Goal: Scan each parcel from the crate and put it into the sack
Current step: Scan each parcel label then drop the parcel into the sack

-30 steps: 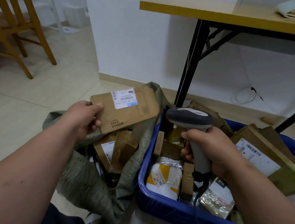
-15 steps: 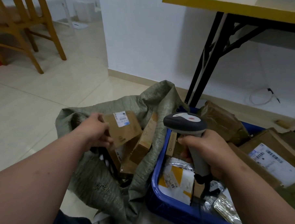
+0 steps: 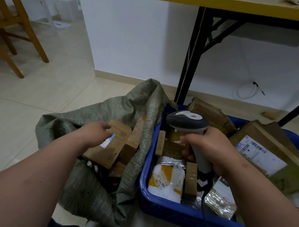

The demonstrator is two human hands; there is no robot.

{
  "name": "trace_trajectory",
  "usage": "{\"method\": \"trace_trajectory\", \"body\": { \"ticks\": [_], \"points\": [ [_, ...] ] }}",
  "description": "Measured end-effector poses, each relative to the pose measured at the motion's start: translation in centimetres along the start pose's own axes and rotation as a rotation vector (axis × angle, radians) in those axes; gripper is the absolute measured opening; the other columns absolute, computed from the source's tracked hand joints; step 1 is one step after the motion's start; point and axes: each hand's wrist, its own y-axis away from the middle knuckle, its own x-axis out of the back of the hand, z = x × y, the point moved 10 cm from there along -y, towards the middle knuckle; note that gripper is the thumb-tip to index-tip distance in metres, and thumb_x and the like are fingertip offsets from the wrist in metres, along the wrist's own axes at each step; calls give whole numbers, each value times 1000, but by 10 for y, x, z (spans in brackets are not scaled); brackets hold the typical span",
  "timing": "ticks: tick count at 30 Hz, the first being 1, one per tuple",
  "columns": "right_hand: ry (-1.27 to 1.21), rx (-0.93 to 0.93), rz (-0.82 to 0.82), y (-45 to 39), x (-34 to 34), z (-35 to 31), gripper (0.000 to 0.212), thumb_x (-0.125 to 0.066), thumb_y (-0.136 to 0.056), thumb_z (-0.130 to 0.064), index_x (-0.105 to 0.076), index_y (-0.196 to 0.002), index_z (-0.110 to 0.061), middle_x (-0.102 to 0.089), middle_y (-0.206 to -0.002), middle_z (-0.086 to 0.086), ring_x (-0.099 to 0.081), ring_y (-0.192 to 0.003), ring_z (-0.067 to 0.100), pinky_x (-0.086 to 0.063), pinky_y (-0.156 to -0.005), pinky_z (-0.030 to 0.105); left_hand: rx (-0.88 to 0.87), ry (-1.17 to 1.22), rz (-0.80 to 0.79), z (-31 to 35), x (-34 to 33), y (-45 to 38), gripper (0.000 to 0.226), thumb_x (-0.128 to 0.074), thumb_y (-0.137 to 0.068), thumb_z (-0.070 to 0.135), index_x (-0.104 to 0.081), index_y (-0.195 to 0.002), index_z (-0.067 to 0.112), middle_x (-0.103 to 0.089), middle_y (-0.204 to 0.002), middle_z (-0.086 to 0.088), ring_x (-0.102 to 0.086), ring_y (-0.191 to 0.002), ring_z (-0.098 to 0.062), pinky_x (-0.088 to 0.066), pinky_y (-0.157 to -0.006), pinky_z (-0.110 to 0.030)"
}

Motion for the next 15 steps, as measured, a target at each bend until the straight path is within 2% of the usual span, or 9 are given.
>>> {"method": "trace_trajectory", "body": {
  "ticks": [3,6,8,10,12,15],
  "points": [
    [23,-13,64,1,23,8,15,-72,-84,-18,-65,-98,-16,-73,-76,12,-70,-61,18,-53,-52,26,-86,94,36,31,-4,7,46,-53,-100,32,-49,-144,21,-54,-141,-3,-51,-127,-22,-34,-92,-27],
    [32,-45,140,3,51,21,12,-73,-83,-19,-67,-92,-14,-70,-59,3,-66,-51,13,-51,-49,24,-171,180,47,65,-14,12,43,-57,-98,29,-52,-140,20,-58,-136,-2,-54,-116,-15,-36,-92,-27],
    [49,-62,176,4,71,32,15,-74,-81,-21,-68,-93,-14,-71,-68,7,-69,-62,21,-56,-59,35,-222,206,36,89,-24,16,42,-57,-98,29,-53,-139,21,-59,-134,0,-52,-109,-11,-37,-91,-28],
    [72,-90,229,5,91,43,16,-75,-79,-24,-69,-91,-15,-72,-75,11,-70,-71,28,-59,-70,45,-255,231,27,112,-35,18,42,-57,-98,31,-53,-139,24,-57,-135,2,-50,-111,-9,-38,-93,-29],
    [91,-124,281,5,112,54,13,-75,-79,-24,-68,-87,-18,-72,-72,9,-71,-67,25,-60,-65,41,-288,241,27,134,-48,19,41,-57,-98,30,-53,-138,25,-58,-134,3,-49,-110,-7,-37,-93,-27],
    [99,-187,324,6,138,72,15,-75,-79,-25,-64,-88,-20,-73,-77,8,-71,-66,19,-55,-52,30,-323,310,29,167,-69,18,37,-59,-97,26,-57,-134,22,-61,-122,5,-52,-104,-5,-38,-82,-19]
  ]
}}
